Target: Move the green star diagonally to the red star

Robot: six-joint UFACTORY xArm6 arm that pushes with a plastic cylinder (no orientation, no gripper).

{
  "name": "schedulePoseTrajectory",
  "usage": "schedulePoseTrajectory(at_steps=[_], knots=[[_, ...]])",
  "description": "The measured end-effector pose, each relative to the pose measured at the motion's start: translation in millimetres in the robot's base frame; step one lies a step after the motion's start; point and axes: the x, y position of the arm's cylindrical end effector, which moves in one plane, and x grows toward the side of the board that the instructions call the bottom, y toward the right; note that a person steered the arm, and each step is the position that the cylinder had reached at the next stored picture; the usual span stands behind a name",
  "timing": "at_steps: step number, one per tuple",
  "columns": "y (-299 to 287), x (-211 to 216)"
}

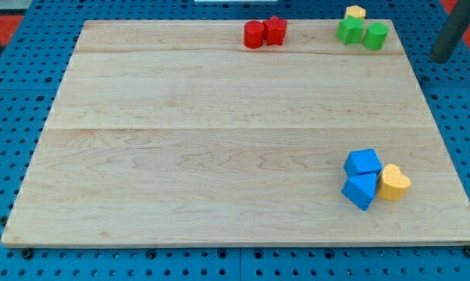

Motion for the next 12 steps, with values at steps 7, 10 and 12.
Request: schedulePoseTrajectory(at_steps=[7,10,12], knots=[[-94.5,-17.9],[-296.0,-67.3],[-244.3,-92.0]])
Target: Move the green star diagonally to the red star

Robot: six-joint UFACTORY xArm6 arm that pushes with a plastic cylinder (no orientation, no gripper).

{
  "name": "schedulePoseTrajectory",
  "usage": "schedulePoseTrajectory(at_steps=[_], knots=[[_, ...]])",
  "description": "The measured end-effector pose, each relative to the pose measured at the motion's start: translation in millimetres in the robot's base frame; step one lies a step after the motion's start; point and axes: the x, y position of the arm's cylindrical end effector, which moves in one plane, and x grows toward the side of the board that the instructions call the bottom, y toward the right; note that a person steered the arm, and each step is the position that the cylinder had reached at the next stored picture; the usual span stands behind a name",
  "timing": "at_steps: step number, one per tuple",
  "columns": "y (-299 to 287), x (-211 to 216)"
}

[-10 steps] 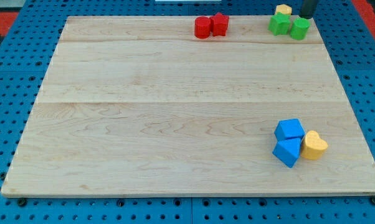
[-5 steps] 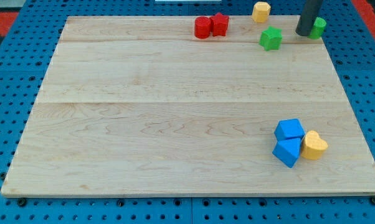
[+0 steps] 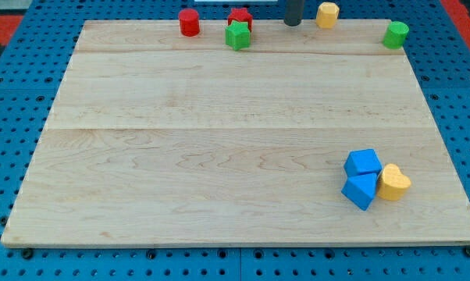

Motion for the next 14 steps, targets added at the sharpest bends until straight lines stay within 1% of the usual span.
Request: schedulePoseTrajectory(at_steps=[1,2,3,4,5,7,8,9,10,12,13,14], knots=[[-72.4,1.0],[-71.6,5.0],[-26.0,17.2],[-11.5,36.1],[-1.4,89.3],[-83.0,40.3],[-84.0,40.3],[32.5,38.4],[142.9,0.5],[132.5,-0.2],[101.9,28.8],[131.7,32.3]])
